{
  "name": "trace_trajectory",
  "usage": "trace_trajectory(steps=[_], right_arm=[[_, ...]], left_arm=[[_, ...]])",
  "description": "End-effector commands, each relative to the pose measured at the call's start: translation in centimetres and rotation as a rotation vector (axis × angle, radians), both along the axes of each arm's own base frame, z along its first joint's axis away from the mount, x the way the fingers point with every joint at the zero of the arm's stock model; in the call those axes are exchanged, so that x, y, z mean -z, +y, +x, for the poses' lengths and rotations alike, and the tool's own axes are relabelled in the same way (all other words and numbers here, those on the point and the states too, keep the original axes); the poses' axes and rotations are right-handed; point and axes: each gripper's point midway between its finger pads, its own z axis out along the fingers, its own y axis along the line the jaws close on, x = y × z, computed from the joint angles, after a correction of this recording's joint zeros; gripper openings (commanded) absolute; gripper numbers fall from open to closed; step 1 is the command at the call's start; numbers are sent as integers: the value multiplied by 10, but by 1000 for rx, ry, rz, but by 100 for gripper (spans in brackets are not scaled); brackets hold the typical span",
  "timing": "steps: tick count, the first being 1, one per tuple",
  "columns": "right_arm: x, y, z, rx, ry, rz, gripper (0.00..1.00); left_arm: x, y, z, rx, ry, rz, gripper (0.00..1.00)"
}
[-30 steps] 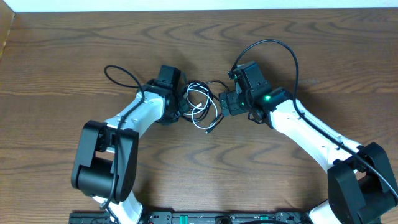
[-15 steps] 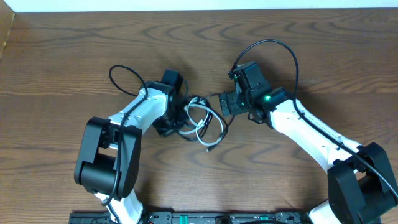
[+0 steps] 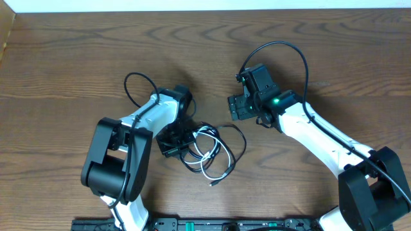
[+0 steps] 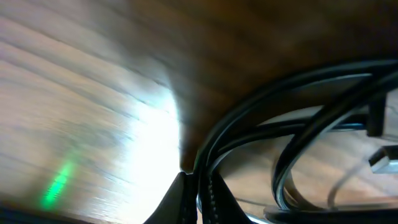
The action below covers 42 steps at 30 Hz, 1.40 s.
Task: Untangle cables
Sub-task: 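Pull the left gripper back and left, dragging the cable bundle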
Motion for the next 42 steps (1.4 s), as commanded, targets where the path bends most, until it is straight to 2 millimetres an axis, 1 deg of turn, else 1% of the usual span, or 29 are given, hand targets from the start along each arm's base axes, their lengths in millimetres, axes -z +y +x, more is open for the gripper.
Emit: trace_trajectory(steps=[1,5,10,14,16,18,20,22,23,25,28,35,42], right_arm=[[-4,-1,1,-29,-17,-19,71],[-13,-3,-2,-30,-28,-13,69],[-30,-5,-5,-30,-55,3,70],[-36,-5,-6,-30,-64,8,71],[-35,-5,-6,-30,-62,6,71],[-35,-5,-6,-29,-62,6,72],[-35,-5,-6,-30,-62,6,72],[-35,-7,-5,-24,-66,-2,75],[-35,-10,-3,-13,-75,-18,82],[-35,-20,1,20,-96,-67,88],[-34,-30,4,53,-111,-117,89],[-34,-30,3,51,-110,-116,93],[-34,-30,3,51,-110,-116,95]], left_arm=[[5,-12,-16,39,48,-62,8],[-13,-15,-6,21,-34,-74,8],[-50,-21,13,21,-214,-129,8],[-78,-26,27,25,-354,-182,8],[-86,-29,35,27,-411,-201,22],[-89,-32,43,27,-451,-215,32],[-90,-35,51,13,-478,-224,35],[-87,-37,55,-13,-480,-223,35],[-86,-38,57,-21,-480,-223,35],[-81,-38,58,-30,-468,-218,35],[-73,-38,57,-34,-442,-207,35],[-53,-39,52,-28,-375,-182,35],[-25,-56,38,42,-299,-163,35]])
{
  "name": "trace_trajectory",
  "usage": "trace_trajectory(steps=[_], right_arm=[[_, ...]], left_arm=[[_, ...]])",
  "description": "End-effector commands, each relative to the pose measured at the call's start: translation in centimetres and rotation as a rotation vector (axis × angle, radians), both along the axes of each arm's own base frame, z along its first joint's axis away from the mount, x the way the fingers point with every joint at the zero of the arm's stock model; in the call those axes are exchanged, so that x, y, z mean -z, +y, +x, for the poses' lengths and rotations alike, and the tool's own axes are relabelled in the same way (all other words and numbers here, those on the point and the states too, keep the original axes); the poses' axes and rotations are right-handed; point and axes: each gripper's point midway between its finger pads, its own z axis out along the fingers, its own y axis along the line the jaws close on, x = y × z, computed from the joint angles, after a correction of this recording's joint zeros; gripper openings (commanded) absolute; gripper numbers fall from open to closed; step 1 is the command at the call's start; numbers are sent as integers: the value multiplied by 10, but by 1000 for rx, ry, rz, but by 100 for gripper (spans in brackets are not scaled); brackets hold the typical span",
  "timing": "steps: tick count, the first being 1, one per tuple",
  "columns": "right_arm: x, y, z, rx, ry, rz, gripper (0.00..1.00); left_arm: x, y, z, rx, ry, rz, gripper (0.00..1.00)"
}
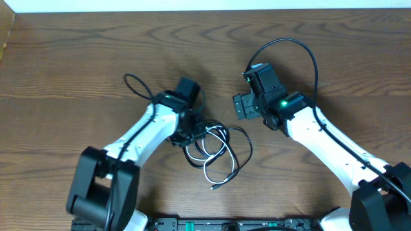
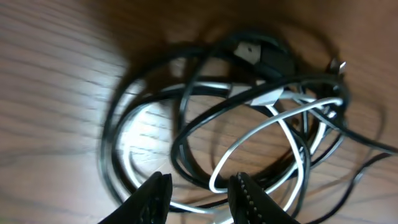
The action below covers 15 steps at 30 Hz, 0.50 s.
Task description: Untangle cables
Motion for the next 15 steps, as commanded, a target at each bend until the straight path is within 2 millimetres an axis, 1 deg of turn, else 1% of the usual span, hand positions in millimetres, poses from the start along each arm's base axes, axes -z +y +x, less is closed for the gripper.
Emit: trace_trajectory(steps=[1,4,9,11,12,15], right_arm=[[-6,-3,2,8,-21,-7,95],[-6,-3,2,9,-20,-7,95],[-6,-3,2,8,-20,-7,96],[-6,-3,2,8,-20,-7,97],[-6,-3,2,9,-20,-7,97],[-6,-2,2,7,-19,-4,98]], left_arm=[[17,-9,-8,29,47,17,35],[32,-11,-11,37,78,35,35],[53,-6,-15,39,126,80,35],[55,-5,-17,40,135,85,27],[55,-5,-17,40,135,84,25],[55,-6,-16,38,132,79,25]])
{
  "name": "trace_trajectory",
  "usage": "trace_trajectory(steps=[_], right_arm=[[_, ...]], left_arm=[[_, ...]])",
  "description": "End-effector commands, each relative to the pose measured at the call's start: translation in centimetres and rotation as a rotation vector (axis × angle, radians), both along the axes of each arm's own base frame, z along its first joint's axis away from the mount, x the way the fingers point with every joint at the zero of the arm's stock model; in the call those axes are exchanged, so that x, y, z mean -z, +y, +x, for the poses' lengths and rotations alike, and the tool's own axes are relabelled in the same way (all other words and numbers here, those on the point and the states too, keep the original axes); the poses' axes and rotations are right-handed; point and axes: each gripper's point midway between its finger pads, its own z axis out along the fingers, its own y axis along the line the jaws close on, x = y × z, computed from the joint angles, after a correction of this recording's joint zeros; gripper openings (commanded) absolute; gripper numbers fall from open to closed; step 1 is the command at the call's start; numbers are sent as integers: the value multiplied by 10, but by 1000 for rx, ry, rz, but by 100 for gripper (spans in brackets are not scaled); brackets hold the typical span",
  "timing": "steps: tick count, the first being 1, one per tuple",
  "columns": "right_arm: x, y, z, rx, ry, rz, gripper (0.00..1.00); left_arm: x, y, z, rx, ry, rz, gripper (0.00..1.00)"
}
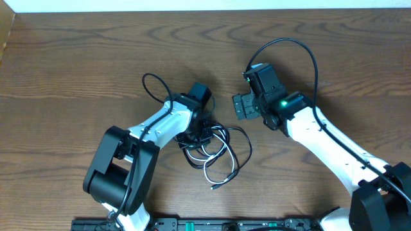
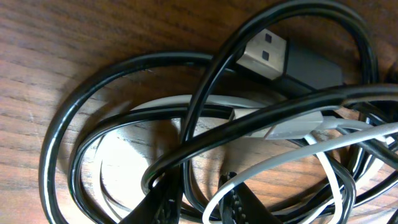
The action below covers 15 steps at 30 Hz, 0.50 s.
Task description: Untangle cables
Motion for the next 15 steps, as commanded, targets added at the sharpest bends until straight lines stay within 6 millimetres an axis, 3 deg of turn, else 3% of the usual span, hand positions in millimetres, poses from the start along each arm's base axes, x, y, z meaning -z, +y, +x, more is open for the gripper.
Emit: trace_trajectory(steps=[1,9,13,15], right_arm=[[-6,-1,2,5,-18,-2,98],[-6,-1,2,6,-16,2,99],[-6,-1,2,6,-16,2,99],[-6,-1,2,6,-16,2,99]], left_arm=[[18,7,-7,-1,41,40,25],[18,8,-10,-1,55,46,62],[18,8,-10,-1,54,46,98],[18,8,-10,-1,54,47,100]])
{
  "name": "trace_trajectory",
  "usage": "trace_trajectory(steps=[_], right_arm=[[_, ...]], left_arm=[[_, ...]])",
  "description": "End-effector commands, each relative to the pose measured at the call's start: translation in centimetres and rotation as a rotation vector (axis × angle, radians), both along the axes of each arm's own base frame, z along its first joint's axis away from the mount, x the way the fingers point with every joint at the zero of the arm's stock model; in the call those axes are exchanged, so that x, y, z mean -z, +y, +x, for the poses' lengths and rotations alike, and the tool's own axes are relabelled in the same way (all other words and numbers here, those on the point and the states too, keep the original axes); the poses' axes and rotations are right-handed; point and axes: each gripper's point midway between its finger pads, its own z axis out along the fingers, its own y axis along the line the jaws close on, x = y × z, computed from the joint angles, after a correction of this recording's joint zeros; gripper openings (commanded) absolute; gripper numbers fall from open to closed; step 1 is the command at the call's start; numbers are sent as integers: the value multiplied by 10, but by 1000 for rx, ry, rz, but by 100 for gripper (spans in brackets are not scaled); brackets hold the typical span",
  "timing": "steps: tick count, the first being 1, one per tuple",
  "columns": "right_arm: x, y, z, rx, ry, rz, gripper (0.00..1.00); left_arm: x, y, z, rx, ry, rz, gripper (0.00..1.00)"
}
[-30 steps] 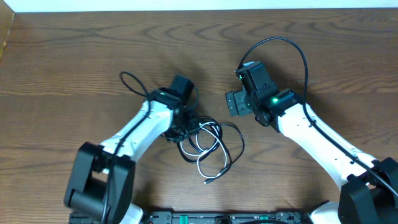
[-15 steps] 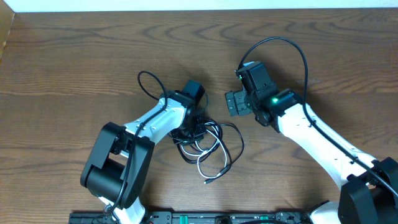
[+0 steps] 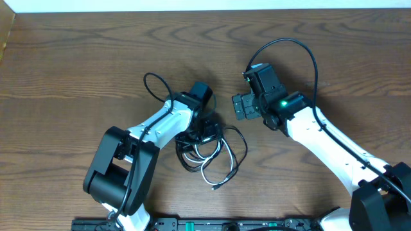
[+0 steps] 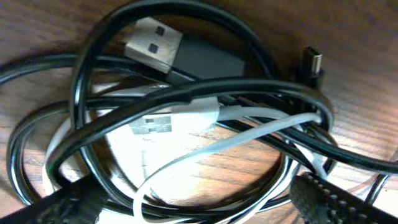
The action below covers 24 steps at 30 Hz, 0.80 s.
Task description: Untangle cables
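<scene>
A tangle [image 3: 209, 149] of black and white cables lies on the wooden table, left of centre. My left gripper [image 3: 203, 132] is down on its upper edge. In the left wrist view the gripper [image 4: 199, 208] is open, its fingertips [image 4: 323, 198] wide apart on either side of the looped strands. A black cable's USB plug [image 4: 152, 38], a white connector [image 4: 171, 118] and a small black plug [image 4: 315, 61] lie just ahead. My right gripper [image 3: 239, 106] hovers to the right of the tangle, looks open and holds nothing.
The brown wooden table [image 3: 77, 58] extends all round. A free cable end [image 3: 214, 184] trails toward the front edge. Each arm's own black lead loops near its wrist, one lead [image 3: 153, 82] on the left and another lead [image 3: 292, 46] on the right.
My left gripper's jaws have spread much wider, now on either side of the loops. The tangle has drawn in slightly toward the left. The right arm has not moved.
First my left gripper was low at the tangle's left edge, shut on black strands. Then it was above the tangle, jaws slightly apart and empty. Then it was close down over the plugs, and now it is open wide around the loops.
</scene>
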Motion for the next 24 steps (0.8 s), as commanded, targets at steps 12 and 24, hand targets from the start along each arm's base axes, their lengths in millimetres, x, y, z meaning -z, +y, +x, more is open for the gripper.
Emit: trace_trajectory(steps=[12,24], right_arm=[[-6,-1,2,6,-17,2,99],[-7,-1,2,6,-20,4,99]], left_arm=[[23,15,-12,9,50,75,99],[23,15,-12,9,50,75,98]])
